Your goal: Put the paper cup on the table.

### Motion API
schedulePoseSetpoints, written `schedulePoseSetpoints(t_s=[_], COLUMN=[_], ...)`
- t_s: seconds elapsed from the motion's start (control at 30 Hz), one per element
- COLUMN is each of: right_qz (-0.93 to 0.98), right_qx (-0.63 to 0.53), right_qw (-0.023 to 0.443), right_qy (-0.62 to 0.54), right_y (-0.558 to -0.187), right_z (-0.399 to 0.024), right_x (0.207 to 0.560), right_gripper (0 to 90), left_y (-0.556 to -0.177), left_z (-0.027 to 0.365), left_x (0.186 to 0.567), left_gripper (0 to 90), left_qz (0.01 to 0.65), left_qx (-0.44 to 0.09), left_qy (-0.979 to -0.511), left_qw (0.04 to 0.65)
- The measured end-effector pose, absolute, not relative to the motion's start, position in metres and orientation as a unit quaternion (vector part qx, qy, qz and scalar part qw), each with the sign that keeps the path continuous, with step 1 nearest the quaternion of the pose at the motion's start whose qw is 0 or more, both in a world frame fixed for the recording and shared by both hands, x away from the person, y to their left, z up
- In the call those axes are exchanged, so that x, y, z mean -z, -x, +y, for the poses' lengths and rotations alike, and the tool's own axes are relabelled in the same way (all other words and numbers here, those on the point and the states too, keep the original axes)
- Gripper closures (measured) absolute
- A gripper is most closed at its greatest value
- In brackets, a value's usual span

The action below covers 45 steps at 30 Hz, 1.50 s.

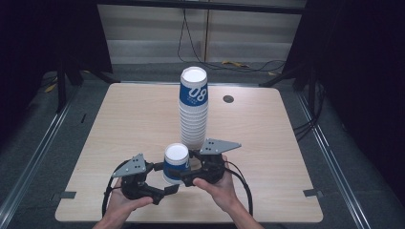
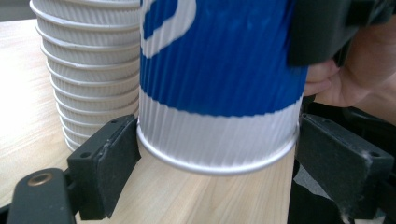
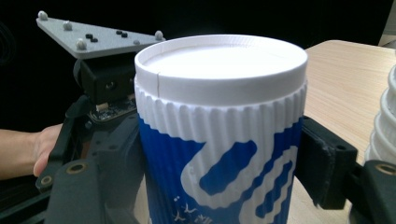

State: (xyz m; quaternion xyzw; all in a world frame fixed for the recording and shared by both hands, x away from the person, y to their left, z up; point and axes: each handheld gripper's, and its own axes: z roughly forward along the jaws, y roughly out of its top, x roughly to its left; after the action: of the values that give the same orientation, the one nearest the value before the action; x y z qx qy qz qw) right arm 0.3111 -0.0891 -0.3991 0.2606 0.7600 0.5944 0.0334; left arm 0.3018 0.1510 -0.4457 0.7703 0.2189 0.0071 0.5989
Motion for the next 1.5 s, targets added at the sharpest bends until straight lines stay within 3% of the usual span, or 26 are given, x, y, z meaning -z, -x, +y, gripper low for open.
schedulePoseSetpoints(t_s=[0.4, 1.5], right_qz=[0.759, 0.754], right_qx=[-0.596, -0.599], right_qw=[0.03, 0.012], right_qy=[-0.26, -0.27], right_y=[-0.31, -0.31], right_z=[-0.08, -0.081], right_x=[0.403, 0.412], right_gripper=[26.4, 24.7], left_y=[-0.302, -0.301], left_z=[0.146, 0.148], left_x=[0.447, 0.453], left_gripper=[9.8, 14.3], left_qz=[0.222, 0.212], left_qx=[-0.017, -0.026], left_qy=[-0.773, -0.78], left_qw=[0.594, 0.588])
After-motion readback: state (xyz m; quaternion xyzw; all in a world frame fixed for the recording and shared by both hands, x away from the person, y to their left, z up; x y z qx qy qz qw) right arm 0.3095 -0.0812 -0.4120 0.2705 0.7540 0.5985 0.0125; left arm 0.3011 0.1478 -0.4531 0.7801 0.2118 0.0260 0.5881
